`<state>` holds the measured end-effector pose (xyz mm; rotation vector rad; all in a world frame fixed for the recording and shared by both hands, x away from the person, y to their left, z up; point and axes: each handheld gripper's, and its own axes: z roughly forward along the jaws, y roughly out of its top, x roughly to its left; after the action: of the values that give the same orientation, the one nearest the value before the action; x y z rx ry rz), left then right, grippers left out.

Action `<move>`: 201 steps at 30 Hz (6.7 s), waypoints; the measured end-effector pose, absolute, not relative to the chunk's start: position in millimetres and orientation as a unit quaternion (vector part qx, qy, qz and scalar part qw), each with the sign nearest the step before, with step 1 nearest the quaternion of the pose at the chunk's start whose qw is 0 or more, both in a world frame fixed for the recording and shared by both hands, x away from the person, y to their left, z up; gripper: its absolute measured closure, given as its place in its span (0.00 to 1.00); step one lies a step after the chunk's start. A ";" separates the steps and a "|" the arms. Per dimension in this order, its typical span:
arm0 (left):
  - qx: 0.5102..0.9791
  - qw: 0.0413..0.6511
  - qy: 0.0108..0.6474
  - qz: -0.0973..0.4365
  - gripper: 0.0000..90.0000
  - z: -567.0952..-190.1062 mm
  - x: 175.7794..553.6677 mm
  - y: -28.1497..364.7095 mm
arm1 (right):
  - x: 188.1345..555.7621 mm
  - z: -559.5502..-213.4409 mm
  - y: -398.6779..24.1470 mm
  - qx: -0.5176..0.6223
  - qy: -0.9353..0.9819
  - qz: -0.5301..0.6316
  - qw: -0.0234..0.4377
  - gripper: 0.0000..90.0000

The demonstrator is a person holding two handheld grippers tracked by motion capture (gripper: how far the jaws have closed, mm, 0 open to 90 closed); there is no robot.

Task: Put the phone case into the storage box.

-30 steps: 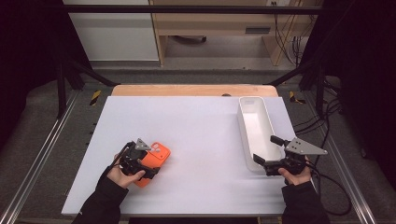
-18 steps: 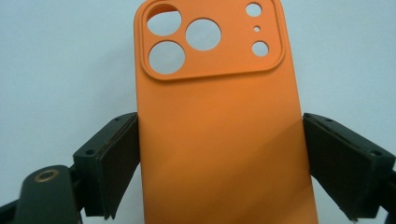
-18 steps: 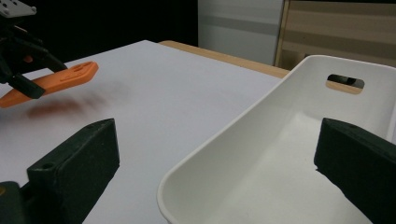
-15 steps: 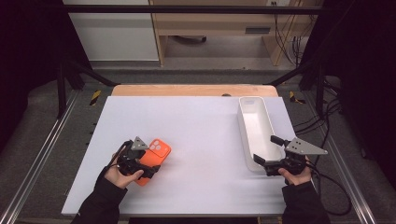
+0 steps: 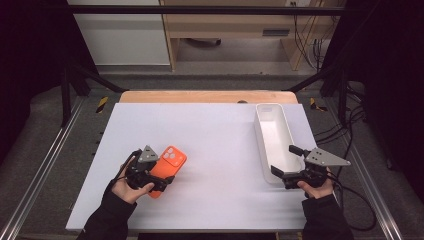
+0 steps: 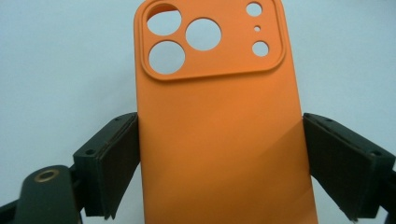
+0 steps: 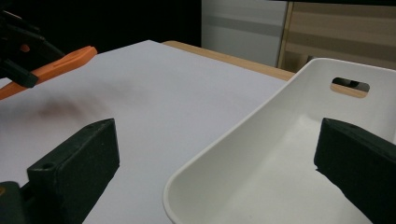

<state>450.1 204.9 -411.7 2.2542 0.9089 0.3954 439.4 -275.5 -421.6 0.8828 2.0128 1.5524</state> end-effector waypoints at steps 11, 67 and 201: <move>0.866 0.351 0.321 0.153 0.15 -404.8 442.8 196.2 | 439.2 -420.2 -271.1 0.311 0.736 0.559 0.222 0.01; 0.904 0.350 0.194 0.148 0.15 -393.8 441.9 146.9 | 435.7 -413.0 -243.1 0.255 0.775 0.539 0.210 0.01; 0.940 0.326 -0.024 0.101 0.15 -388.3 438.6 68.6 | 429.3 -412.9 -159.0 0.041 0.874 0.459 0.151 0.03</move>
<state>438.6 68.6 -388.3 2.4626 -0.0626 0.2658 429.3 -159.0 -412.9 0.1188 2.5107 1.3188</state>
